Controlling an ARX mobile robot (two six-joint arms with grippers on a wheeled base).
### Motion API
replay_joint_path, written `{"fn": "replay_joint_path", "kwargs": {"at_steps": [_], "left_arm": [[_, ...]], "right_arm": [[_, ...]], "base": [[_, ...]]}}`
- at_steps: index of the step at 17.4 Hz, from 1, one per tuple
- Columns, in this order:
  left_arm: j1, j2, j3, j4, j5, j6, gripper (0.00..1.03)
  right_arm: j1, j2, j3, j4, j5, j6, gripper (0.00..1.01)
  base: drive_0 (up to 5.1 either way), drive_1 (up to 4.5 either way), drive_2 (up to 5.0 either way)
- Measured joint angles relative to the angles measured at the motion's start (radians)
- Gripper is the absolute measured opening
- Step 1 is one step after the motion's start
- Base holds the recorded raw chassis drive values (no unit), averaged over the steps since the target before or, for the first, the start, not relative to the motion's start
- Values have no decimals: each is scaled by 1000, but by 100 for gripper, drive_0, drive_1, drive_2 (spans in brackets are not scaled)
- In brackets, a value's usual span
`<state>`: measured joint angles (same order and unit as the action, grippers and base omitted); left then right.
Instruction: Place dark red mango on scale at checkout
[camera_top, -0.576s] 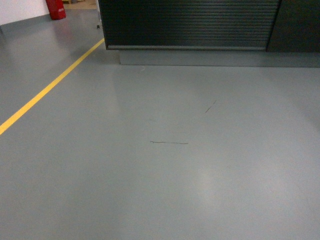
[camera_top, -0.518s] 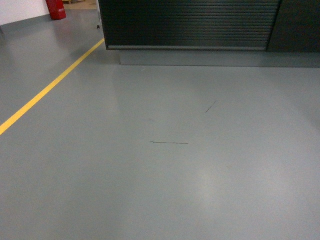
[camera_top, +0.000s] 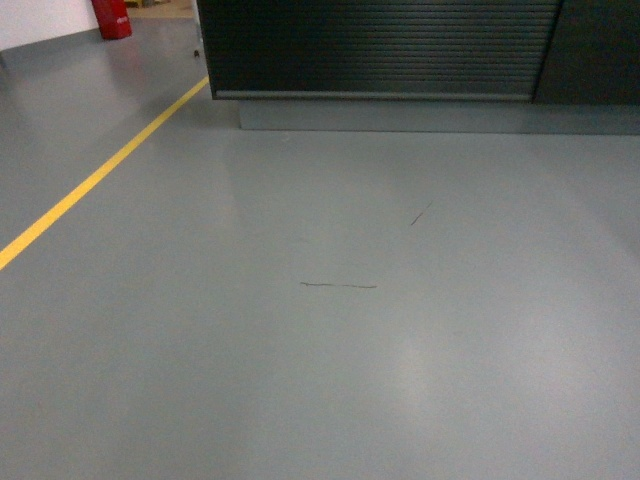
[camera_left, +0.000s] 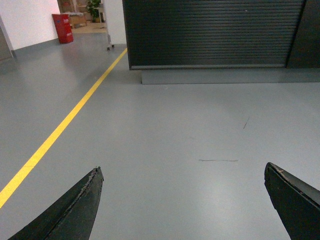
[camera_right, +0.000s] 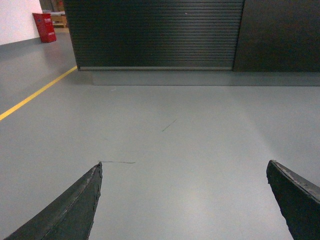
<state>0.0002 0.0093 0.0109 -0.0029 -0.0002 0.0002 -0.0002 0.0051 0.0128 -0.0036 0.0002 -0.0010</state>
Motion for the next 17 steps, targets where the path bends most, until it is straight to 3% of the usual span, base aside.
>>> {"fn": "replay_joint_path", "kwargs": {"at_steps": [17], "left_arm": [[0,0,0,0,0,0,98]], "right_arm": [[0,0,0,0,0,0,98]], "base": [[0,0,0]]}}
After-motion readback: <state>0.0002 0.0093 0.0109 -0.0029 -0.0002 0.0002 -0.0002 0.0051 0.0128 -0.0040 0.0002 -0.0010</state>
